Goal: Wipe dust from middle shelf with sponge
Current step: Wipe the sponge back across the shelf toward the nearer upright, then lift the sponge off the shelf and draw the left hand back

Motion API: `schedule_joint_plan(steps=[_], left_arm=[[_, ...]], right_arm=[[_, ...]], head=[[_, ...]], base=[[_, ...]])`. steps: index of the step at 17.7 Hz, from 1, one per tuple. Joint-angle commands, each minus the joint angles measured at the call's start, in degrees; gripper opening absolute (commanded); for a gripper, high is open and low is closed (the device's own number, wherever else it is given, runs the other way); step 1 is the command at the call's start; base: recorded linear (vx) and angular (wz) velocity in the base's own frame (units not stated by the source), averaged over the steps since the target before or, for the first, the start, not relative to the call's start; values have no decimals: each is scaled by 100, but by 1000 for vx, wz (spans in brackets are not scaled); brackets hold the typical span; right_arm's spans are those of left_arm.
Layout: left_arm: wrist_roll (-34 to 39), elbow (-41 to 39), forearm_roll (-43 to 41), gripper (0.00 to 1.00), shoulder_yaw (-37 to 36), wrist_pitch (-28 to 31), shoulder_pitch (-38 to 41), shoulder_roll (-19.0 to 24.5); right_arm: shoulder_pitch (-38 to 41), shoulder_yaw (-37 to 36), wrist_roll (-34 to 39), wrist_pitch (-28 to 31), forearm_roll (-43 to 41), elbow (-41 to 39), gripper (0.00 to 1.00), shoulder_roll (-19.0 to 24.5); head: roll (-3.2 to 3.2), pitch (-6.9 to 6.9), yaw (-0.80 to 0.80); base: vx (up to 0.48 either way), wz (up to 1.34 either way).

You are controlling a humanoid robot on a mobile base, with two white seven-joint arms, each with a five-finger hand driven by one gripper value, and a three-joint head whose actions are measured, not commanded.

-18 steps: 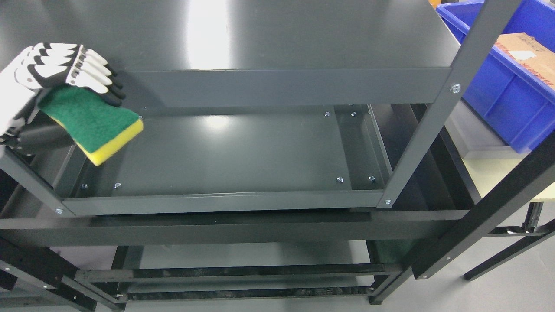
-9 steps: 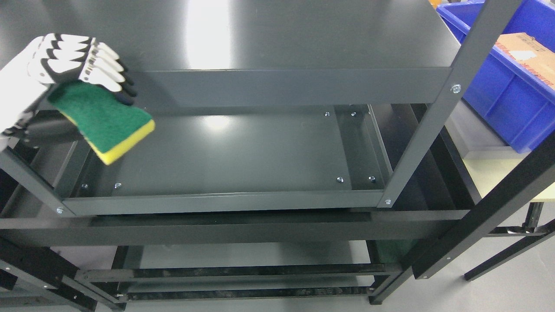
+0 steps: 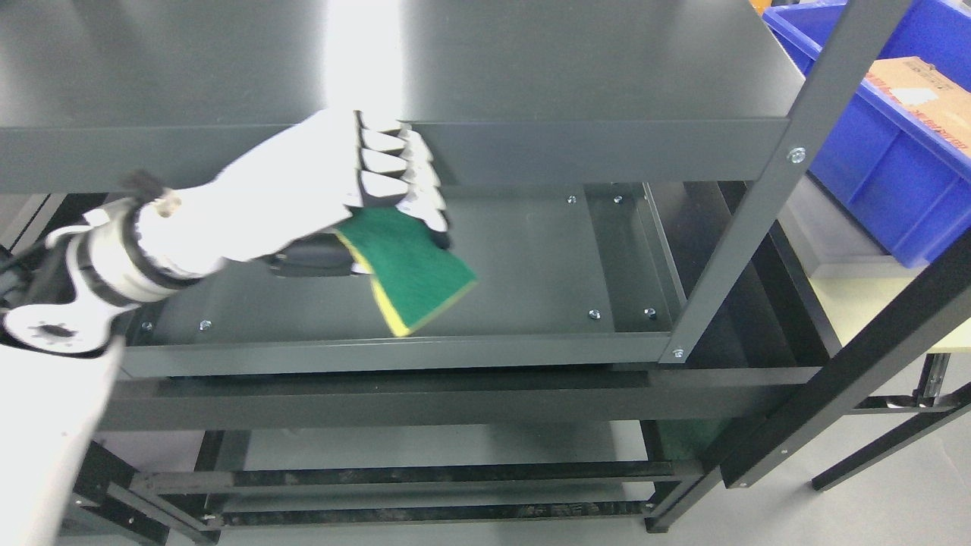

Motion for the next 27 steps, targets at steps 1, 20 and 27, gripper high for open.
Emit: schedule_joint_plan(steps=[1, 20, 27], left_arm=[[-50, 508, -1167, 0, -710, 20, -353, -2228], [881, 1133, -346, 0, 69, 20, 2775, -2228], [1707, 1142, 1089, 0, 1741, 1907, 2776, -2228]], right_arm=[[0, -3, 29, 4, 0, -100, 100, -100], [0, -3, 29, 4, 0, -100, 100, -100], [0, 6, 29, 4, 0, -100, 100, -100]], head=[[0, 0, 0], [0, 0, 0], [0, 0, 0]], base=[[0, 0], [0, 0], [0, 0]])
